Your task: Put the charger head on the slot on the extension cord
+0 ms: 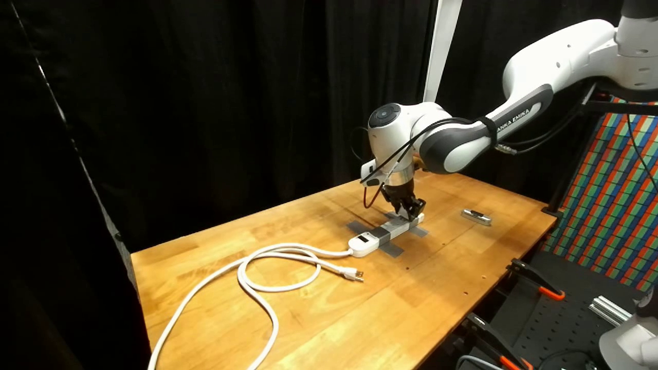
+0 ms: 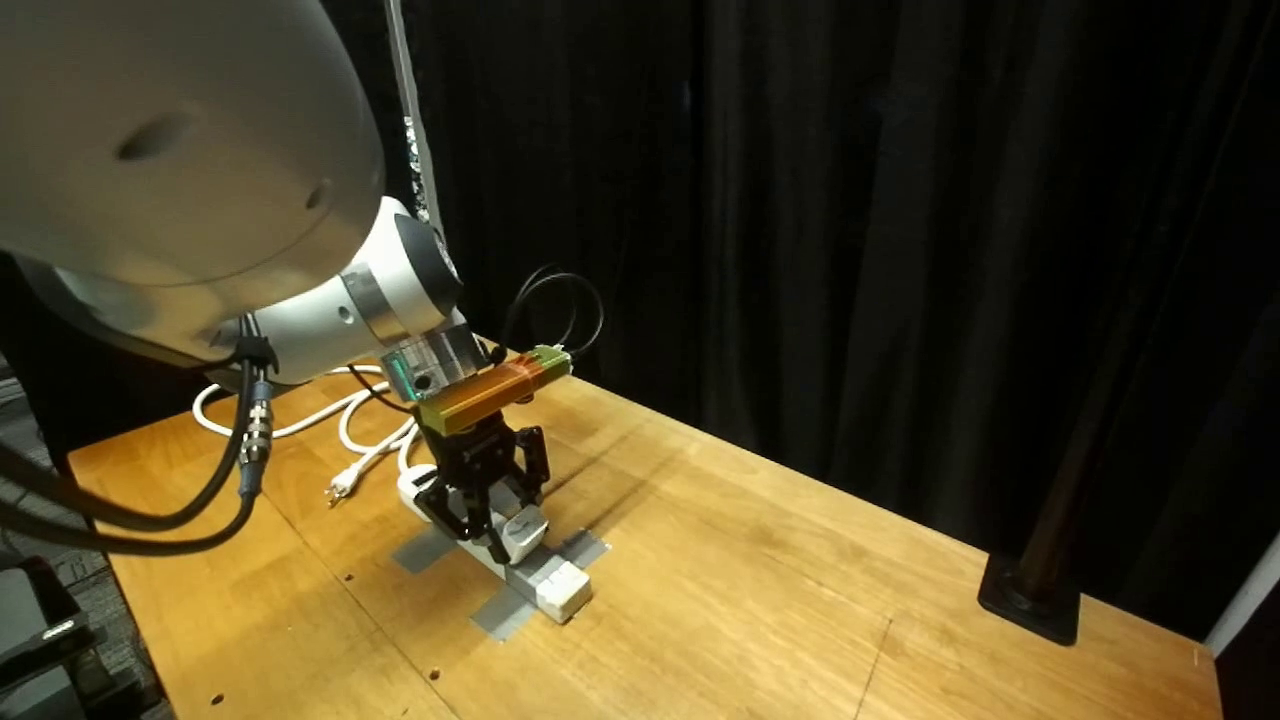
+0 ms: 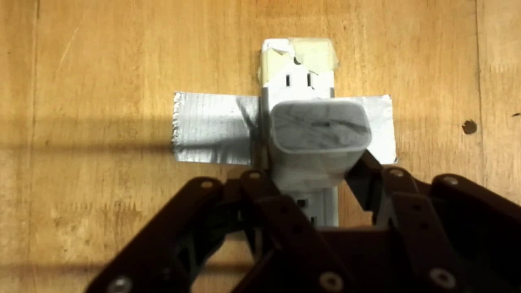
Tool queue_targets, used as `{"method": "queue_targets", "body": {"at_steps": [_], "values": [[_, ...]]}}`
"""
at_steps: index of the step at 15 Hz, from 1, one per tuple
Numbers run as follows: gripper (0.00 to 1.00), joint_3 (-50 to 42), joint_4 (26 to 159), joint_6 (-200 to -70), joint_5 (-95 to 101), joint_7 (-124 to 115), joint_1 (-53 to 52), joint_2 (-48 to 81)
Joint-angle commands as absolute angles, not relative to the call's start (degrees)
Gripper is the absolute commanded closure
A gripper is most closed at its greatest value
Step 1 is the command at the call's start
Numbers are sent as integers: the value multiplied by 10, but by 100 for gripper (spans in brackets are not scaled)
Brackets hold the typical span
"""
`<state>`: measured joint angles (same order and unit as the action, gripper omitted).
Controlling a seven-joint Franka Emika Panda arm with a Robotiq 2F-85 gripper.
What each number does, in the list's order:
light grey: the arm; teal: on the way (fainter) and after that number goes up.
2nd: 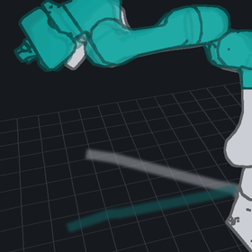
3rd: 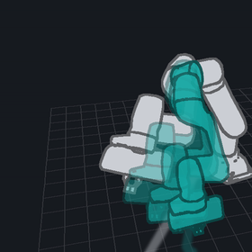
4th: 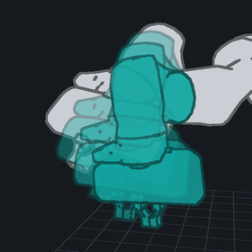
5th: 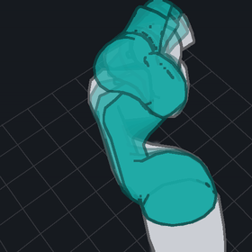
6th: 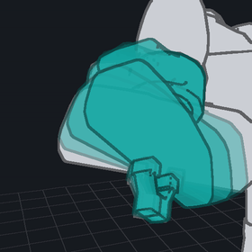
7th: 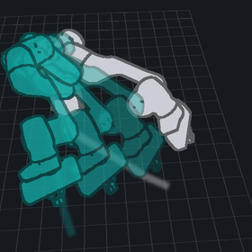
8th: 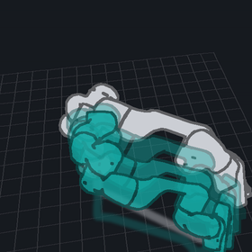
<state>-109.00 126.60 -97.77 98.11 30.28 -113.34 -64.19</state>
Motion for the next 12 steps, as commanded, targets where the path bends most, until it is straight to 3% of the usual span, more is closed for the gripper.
{"method": "queue_targets", "body": {"at_steps": [1,12], "values": [[77,-1119,1274,-976,987,274,-1150,-673],[77,-1133,1277,-914,1007,241,-1211,-674]]}}
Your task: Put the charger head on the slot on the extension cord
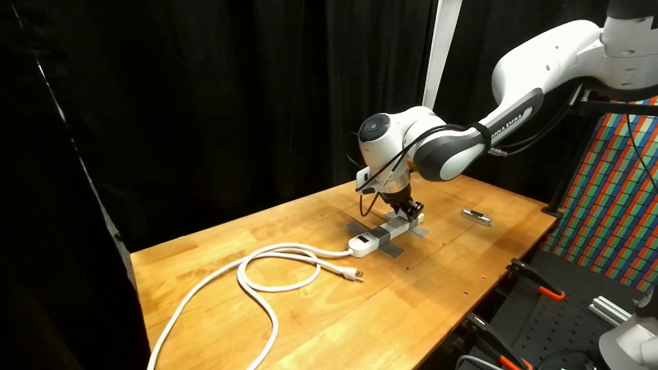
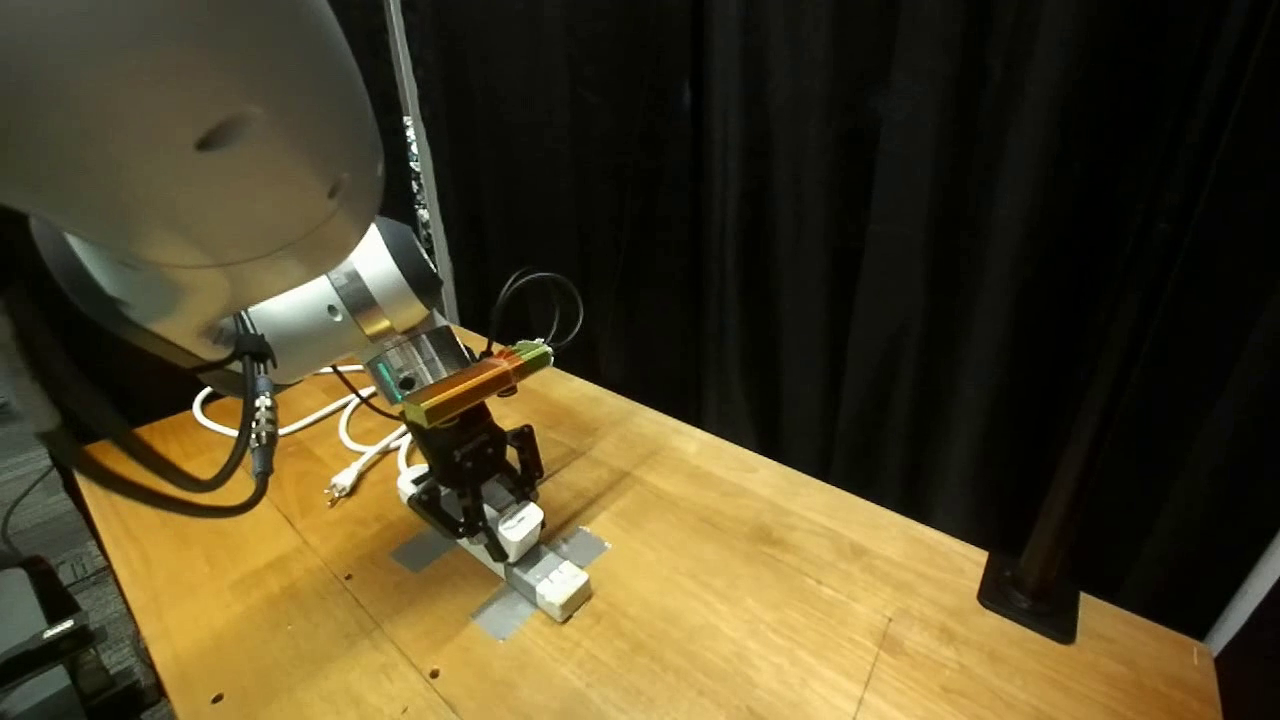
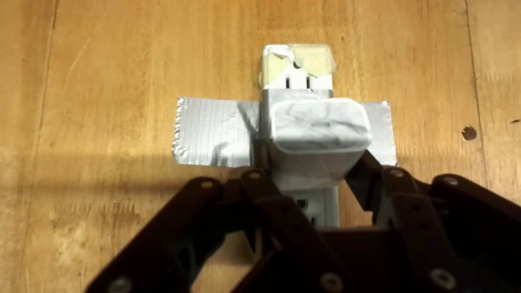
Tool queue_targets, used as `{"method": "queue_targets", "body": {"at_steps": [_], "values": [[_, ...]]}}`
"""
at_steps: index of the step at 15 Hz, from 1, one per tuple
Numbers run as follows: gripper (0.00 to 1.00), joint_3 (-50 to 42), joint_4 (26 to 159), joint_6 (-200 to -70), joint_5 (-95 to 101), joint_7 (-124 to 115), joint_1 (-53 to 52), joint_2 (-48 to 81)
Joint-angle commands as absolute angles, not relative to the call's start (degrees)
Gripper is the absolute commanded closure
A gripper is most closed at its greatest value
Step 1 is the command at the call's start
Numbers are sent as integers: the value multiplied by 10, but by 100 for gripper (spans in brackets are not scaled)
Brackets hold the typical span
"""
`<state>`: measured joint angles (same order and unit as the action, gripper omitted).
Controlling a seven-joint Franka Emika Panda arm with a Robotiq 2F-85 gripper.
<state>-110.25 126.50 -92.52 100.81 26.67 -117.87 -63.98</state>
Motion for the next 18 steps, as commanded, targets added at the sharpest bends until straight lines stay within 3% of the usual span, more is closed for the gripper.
{"method": "queue_targets", "body": {"at_steps": [1,10,16,17,18], "values": [[77,-1136,1278,-901,1010,235,-1222,-674],[77,-1169,1258,-819,1025,192,-1302,-693],[77,-1168,1241,-819,1020,199,-1302,-704],[27,-1163,1240,-824,1020,200,-1296,-701],[26,-1155,1239,-830,1018,202,-1289,-698]]}}
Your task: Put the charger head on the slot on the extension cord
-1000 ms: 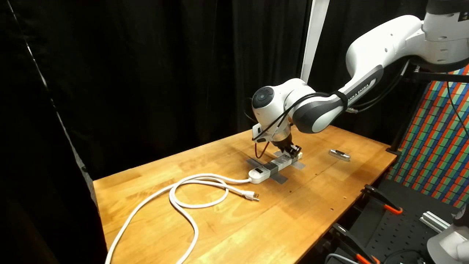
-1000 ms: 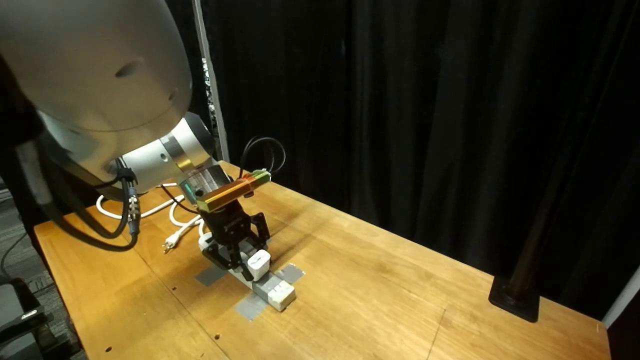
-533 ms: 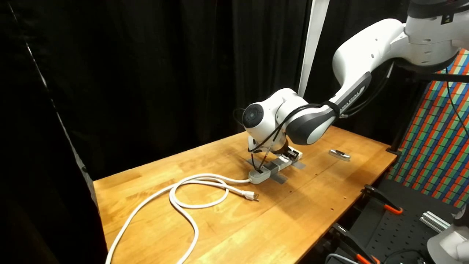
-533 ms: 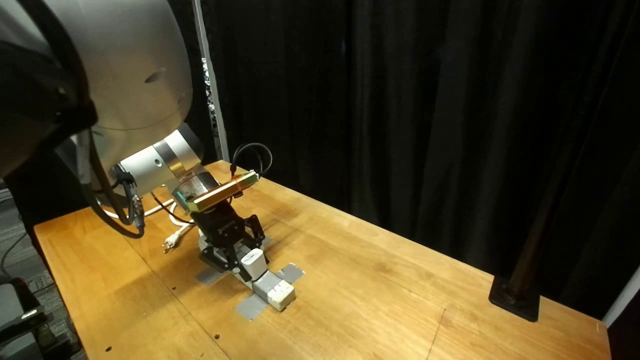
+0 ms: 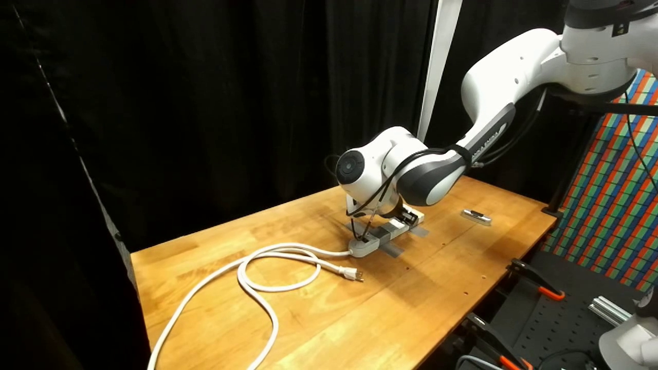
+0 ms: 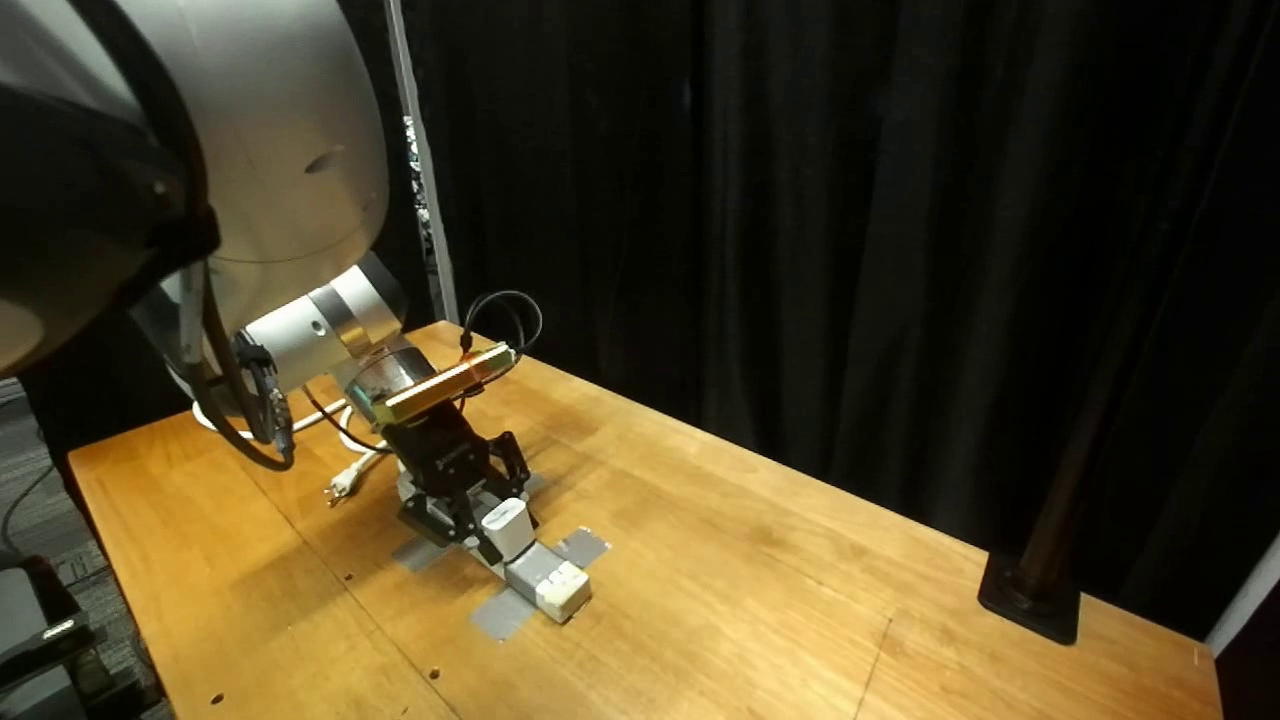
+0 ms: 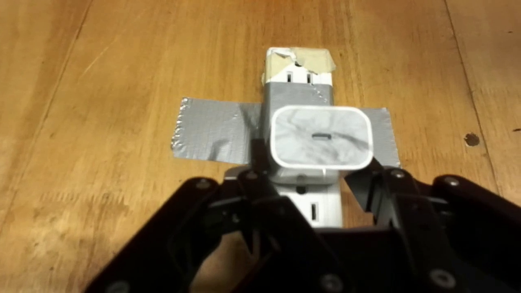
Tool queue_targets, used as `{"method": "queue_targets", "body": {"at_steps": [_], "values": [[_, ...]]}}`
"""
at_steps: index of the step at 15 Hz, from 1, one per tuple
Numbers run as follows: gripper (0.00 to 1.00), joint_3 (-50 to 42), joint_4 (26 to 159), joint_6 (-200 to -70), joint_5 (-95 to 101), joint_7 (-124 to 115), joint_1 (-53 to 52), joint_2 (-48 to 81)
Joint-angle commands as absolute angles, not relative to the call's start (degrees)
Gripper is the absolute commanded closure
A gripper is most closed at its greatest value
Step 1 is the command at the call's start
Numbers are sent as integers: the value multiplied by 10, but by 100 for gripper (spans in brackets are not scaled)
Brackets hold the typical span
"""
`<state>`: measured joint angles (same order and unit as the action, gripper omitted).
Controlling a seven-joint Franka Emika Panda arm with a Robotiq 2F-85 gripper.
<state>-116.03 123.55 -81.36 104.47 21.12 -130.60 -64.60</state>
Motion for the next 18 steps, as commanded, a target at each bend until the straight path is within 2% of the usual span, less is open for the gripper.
{"method": "queue_targets", "body": {"at_steps": [1,3,4,14,15,16,18], "values": [[19,-1144,1239,-840,1015,204,-1278,-694],[4,-1124,1243,-868,1006,208,-1251,-694],[0,-1113,1245,-881,998,210,-1233,-695],[0,-936,1267,-1010,881,231,-1018,-697],[25,-934,1268,-1028,884,241,-1006,-697],[26,-935,1266,-1041,881,248,-998,-698],[42,-946,1265,-1072,871,264,-987,-707]]}}
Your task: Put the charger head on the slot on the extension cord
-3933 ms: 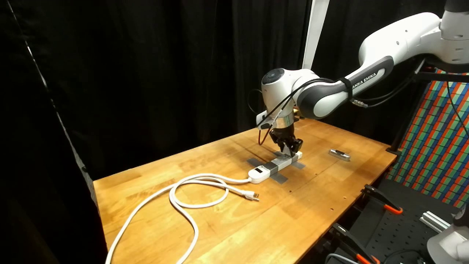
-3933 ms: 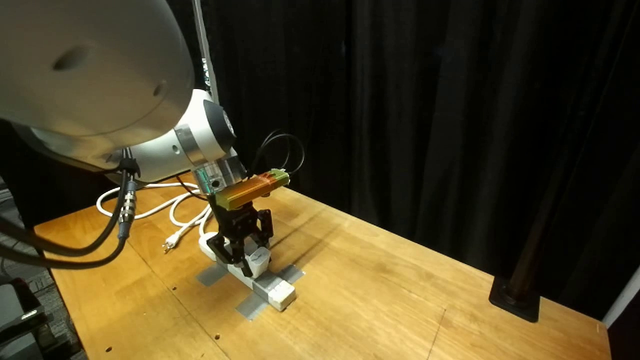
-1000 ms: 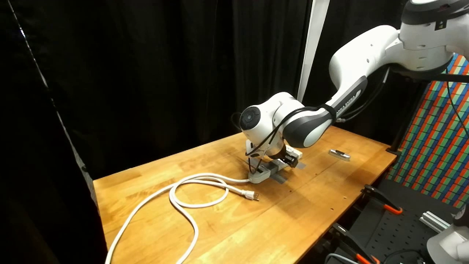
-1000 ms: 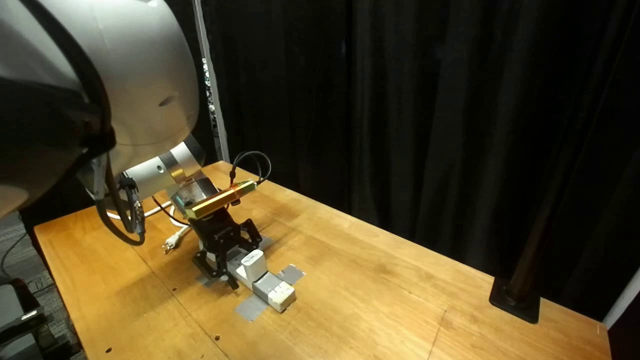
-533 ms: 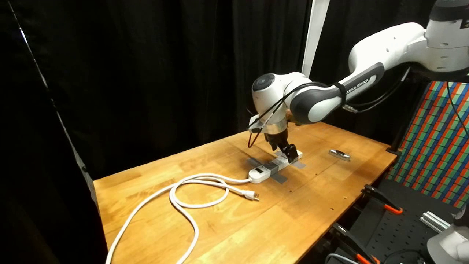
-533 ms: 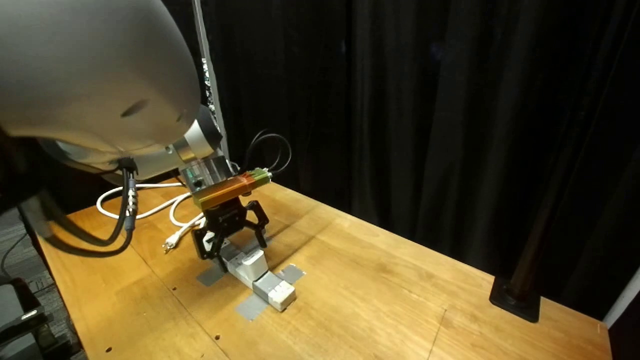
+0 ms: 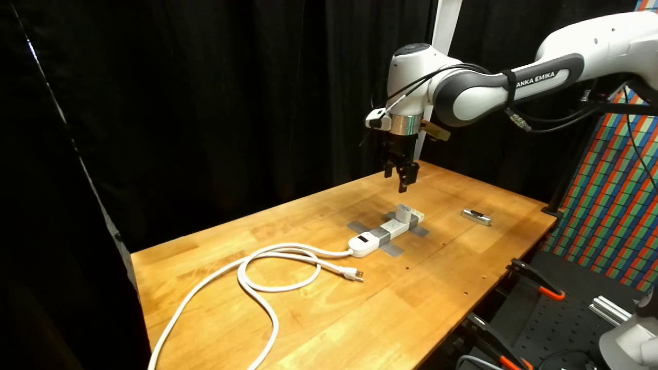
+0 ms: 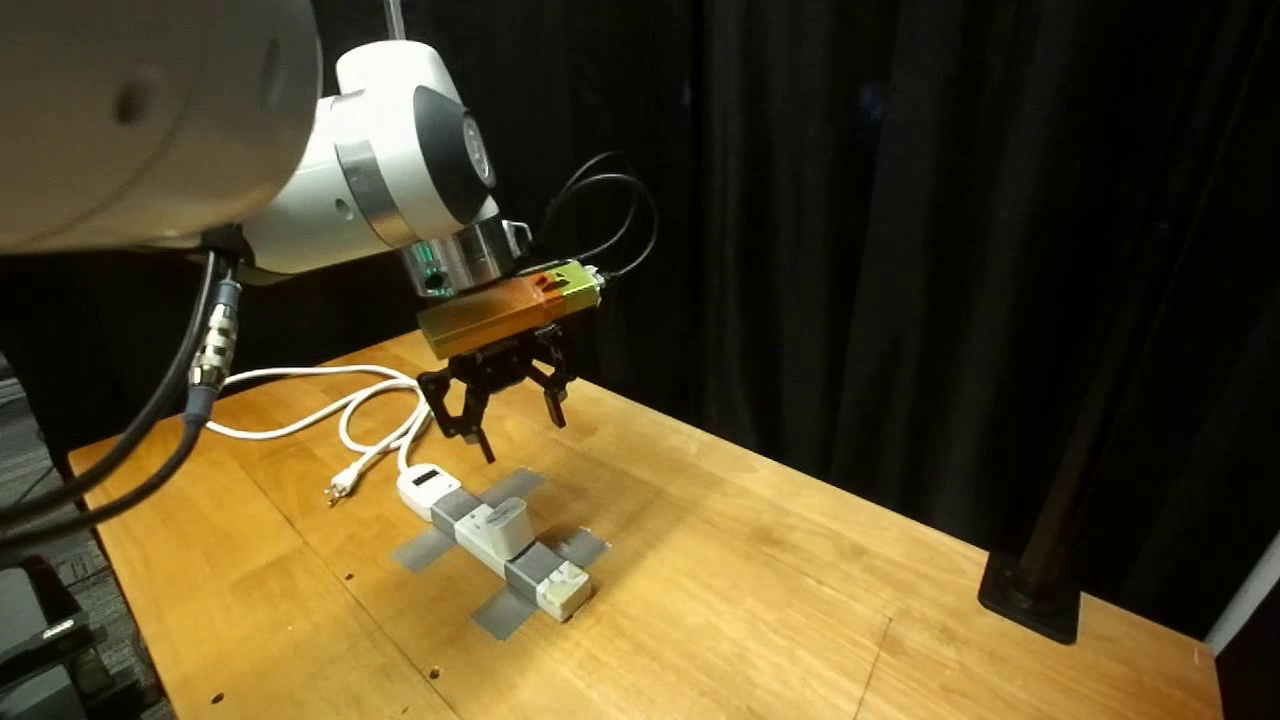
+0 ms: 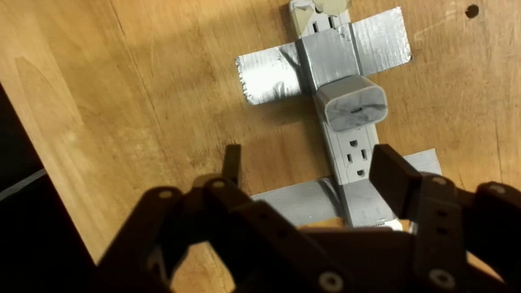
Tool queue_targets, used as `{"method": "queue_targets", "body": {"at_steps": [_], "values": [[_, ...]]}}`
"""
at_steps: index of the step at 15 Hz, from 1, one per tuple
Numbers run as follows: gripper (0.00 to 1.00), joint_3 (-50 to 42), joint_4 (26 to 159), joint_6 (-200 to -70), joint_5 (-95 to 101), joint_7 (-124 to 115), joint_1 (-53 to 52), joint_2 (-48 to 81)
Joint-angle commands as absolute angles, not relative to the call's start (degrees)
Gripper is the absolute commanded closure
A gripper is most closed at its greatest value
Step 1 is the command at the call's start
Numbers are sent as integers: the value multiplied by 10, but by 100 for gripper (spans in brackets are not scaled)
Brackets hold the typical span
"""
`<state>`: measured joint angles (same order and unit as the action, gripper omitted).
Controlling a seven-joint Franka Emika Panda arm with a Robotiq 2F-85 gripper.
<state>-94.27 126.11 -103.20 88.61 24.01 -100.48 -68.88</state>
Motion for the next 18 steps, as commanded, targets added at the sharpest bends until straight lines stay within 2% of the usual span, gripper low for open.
{"method": "queue_targets", "body": {"at_steps": [1,6,8,10,12,18], "values": [[50,-952,1266,-1090,872,269,-983,-710],[89,-999,1276,-1136,903,277,-988,-705],[96,-1008,1277,-1138,902,282,-988,-702],[98,-1012,1277,-1138,905,286,-986,-698],[93,-1012,1277,-1135,904,293,-983,-696],[93,-1001,1279,-1137,899,308,-975,-694]]}}
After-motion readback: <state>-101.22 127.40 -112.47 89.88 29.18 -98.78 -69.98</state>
